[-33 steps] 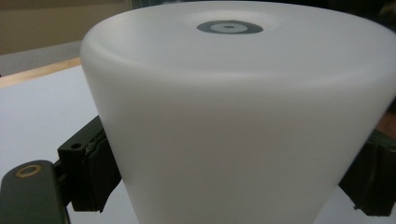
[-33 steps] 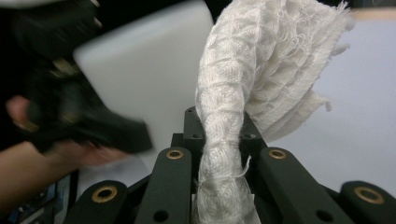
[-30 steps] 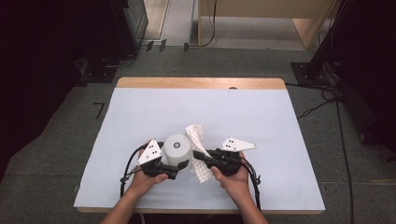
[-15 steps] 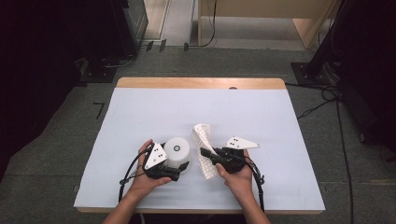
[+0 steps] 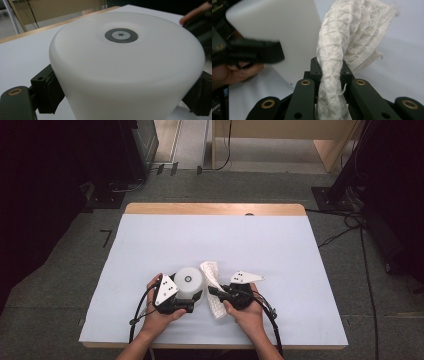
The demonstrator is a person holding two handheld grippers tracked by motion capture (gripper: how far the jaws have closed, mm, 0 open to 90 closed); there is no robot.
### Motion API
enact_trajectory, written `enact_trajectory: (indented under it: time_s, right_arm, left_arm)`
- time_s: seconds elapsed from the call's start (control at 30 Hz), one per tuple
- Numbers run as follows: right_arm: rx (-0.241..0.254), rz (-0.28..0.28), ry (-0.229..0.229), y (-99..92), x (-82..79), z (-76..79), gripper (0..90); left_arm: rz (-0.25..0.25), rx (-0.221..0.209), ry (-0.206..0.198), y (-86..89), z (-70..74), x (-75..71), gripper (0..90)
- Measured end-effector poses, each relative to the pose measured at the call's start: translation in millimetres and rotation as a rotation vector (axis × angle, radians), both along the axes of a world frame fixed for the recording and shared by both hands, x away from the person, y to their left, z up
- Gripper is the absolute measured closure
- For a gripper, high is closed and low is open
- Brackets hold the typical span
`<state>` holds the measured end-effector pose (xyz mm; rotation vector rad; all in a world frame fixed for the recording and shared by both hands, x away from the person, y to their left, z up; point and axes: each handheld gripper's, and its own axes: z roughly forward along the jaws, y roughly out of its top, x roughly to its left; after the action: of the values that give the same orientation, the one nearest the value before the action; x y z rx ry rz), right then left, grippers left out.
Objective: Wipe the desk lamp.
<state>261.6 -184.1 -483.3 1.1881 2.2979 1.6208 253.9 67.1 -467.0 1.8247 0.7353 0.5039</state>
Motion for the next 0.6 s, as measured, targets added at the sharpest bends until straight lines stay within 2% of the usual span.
enact_trajectory:
  time_s: [0.07,0.1,0.23,0.3,0.4,0.57,0.6]
  right_arm:
    - [0.007,0.010,0.016,4.1,-1.2,-2.8,79.8]
    - [0.004,0.017,0.016,6.5,-2.1,-3.3,79.9]
    - [0.024,0.031,0.012,11.2,-4.5,-0.7,79.9]
    - [0.051,0.047,-0.024,11.1,-7.2,9.5,79.9]
    - [0.090,0.042,-0.047,5.7,-8.3,19.8,79.9]
    - [0.137,0.036,-0.104,-5.1,-11.7,38.1,79.9]
    - [0.139,0.029,-0.120,-7.5,-12.0,41.3,79.8]
  left_arm:
    - [-0.007,-0.053,0.013,6.5,4.9,4.2,8.9]
    - [-0.012,-0.066,0.011,9.5,7.7,6.1,8.9]
    - [-0.044,-0.059,-0.012,13.4,12.7,7.7,9.0]
    - [-0.068,-0.035,-0.013,10.1,11.7,7.0,9.1]
    - [-0.101,0.021,-0.015,3.2,7.6,5.7,9.1]
    - [-0.116,0.086,-0.010,-4.1,2.7,6.5,9.0]
    - [-0.117,0.087,-0.010,-4.2,2.4,6.9,9.0]
